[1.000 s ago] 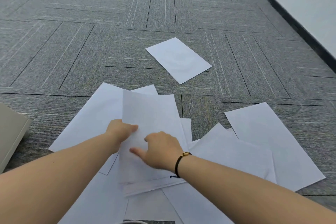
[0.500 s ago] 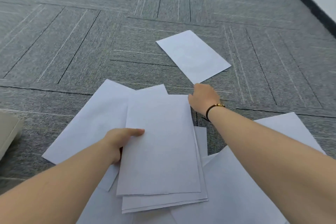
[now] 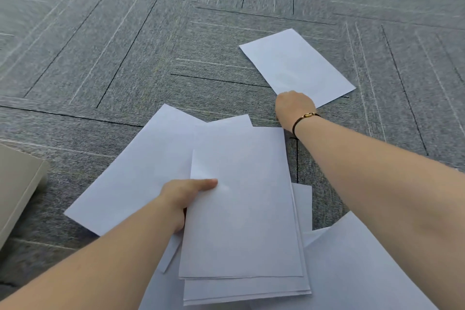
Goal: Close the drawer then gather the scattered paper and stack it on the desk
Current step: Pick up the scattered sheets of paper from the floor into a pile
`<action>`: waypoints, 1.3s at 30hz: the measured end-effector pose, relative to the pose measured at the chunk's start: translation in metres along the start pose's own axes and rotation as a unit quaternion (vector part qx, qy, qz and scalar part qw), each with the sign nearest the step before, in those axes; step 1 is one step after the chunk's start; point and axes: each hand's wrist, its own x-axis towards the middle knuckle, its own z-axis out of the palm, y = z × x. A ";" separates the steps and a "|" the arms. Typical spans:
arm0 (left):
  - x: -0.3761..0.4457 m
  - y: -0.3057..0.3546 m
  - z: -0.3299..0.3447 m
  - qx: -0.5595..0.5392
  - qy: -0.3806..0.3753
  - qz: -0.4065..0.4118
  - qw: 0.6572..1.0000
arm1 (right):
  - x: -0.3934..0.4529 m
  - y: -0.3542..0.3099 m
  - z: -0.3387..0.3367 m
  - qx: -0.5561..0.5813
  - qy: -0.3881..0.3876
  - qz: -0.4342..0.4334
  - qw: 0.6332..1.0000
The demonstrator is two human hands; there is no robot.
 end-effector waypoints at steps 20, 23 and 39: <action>-0.010 0.004 0.002 0.050 0.011 -0.006 0.999 | -0.144 -0.052 0.007 0.199 0.074 -0.003 0.977; -0.019 0.005 0.000 0.083 0.014 -0.009 0.996 | -0.188 -0.072 0.013 0.241 0.020 -0.029 0.970; -0.066 -0.031 0.015 0.220 0.077 0.174 0.957 | -0.306 -0.096 -0.002 0.363 -0.210 -0.140 0.897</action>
